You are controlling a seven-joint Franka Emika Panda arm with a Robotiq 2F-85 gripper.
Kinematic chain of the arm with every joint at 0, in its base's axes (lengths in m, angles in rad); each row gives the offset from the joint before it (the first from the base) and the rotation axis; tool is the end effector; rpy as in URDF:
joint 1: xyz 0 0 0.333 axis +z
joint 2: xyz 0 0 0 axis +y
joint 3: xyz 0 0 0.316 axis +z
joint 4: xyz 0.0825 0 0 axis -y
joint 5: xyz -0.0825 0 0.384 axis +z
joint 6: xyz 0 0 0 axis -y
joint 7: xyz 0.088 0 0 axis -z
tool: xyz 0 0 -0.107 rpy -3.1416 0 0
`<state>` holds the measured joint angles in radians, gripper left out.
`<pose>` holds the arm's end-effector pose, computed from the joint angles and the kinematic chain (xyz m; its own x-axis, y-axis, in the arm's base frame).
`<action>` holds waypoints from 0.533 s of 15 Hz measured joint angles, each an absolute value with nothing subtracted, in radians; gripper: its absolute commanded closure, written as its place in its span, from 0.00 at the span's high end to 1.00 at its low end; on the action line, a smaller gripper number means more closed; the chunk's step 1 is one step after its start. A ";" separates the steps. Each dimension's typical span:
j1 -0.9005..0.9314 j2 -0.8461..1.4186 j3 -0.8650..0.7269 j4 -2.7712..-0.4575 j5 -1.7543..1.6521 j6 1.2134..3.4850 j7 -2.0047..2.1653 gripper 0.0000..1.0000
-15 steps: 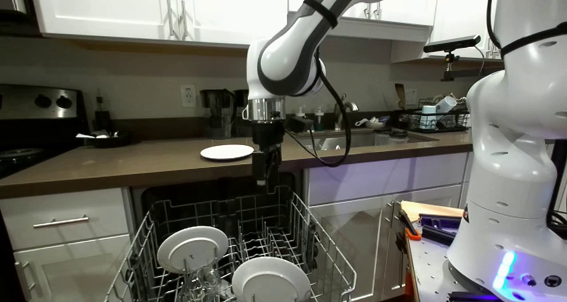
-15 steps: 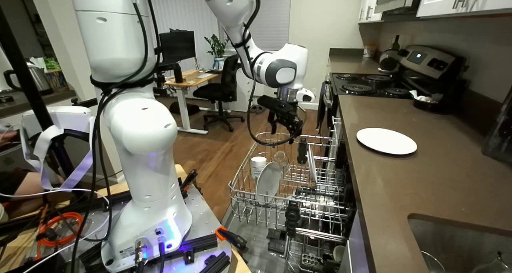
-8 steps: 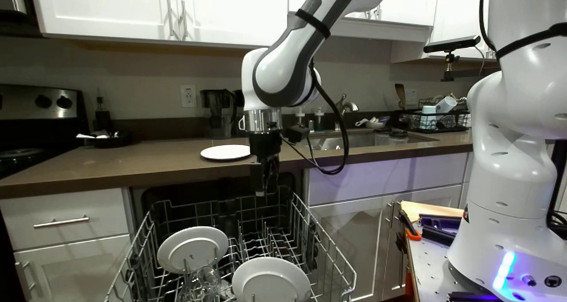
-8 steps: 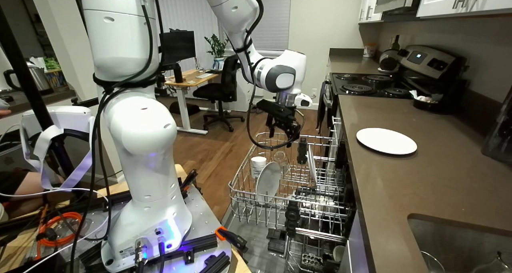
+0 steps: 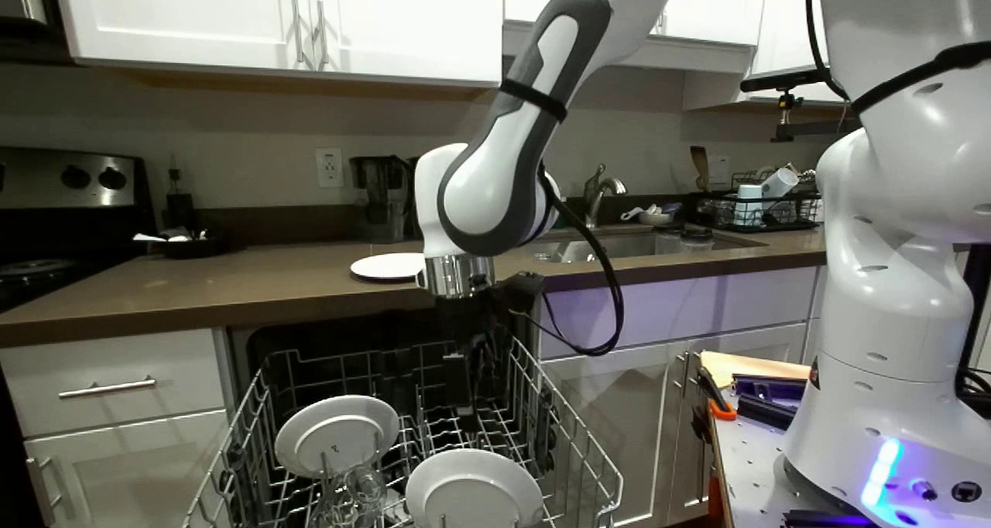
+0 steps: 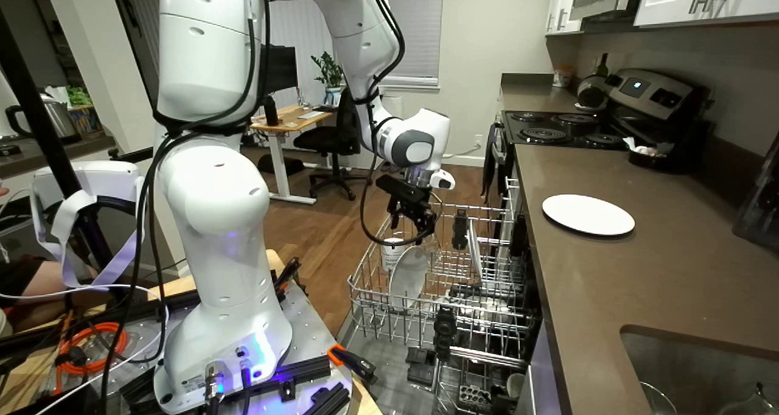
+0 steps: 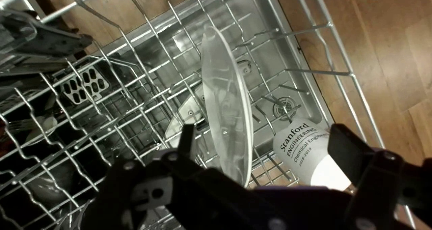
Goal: Move the white plate on the right side of the dishwasher to the front
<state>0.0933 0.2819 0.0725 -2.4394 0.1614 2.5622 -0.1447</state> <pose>0.4627 0.0768 0.1773 0.9734 0.1725 -0.1508 0.1571 -0.9816 -0.1084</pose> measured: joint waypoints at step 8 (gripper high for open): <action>0.072 0.496 0.076 -2.463 0.108 3.031 -0.073 0.74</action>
<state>0.0724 0.4962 0.0760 -2.4629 0.1077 3.0310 -0.0725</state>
